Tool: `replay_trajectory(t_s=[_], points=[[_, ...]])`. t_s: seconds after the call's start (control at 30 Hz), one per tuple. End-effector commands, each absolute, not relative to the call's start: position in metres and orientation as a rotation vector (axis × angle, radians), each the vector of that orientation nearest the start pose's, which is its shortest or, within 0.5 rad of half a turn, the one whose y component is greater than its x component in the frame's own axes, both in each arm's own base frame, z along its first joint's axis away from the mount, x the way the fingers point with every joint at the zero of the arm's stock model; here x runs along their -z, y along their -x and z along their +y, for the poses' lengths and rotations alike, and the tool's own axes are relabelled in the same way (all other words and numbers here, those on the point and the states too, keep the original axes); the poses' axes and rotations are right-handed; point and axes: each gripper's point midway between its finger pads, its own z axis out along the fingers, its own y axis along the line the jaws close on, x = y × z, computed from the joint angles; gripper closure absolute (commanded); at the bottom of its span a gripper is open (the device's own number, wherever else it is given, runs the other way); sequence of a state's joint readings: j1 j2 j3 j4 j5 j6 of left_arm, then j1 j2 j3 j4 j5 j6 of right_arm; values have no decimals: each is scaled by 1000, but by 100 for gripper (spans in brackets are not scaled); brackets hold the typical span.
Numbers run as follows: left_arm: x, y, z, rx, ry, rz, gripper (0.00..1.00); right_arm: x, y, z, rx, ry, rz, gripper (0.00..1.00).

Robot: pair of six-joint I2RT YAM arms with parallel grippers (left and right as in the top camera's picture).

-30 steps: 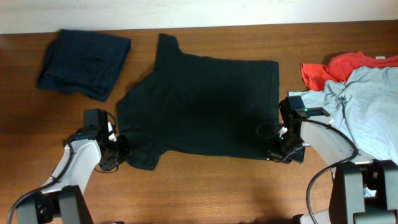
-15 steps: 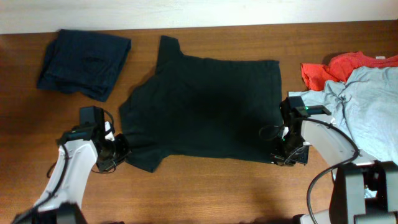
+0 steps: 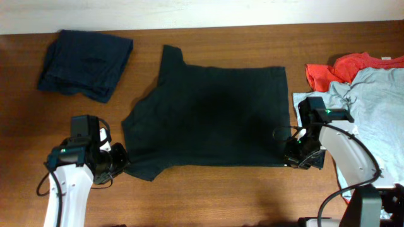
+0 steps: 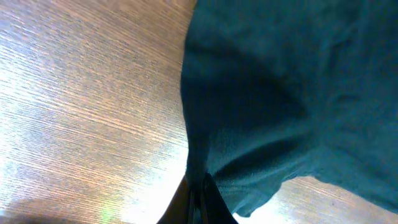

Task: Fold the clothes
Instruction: 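Lift the hem with both grippers and fold it upward toward the collar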

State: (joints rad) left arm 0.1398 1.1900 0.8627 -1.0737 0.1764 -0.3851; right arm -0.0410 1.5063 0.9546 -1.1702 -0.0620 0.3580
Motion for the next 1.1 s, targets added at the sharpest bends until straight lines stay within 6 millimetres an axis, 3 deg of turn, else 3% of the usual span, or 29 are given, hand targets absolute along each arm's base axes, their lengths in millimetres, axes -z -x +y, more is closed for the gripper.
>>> replay_trajectory(t_s=[0.0,0.27,0.5,0.8,0.93,1.07], points=[[-117,-230,-1,314,704,2823,99,-78,-226,-1,-77,-637,3156,96],[-152,-281,6,326,637,2662,100,-109,-257,-3,-98,-606,3053,96],[-138,-329,-24,392,482,2649,99,-110,-267,-6,-83,-598,3013,96],[-139,-396,-68,411,289,2668,99,-108,-303,-8,-100,-570,2895,96],[-141,-414,-66,326,283,2652,99,-103,-317,-9,-107,-564,2863,96],[-135,-416,-70,304,263,2660,100,-94,-329,-9,-109,-558,2854,96]])
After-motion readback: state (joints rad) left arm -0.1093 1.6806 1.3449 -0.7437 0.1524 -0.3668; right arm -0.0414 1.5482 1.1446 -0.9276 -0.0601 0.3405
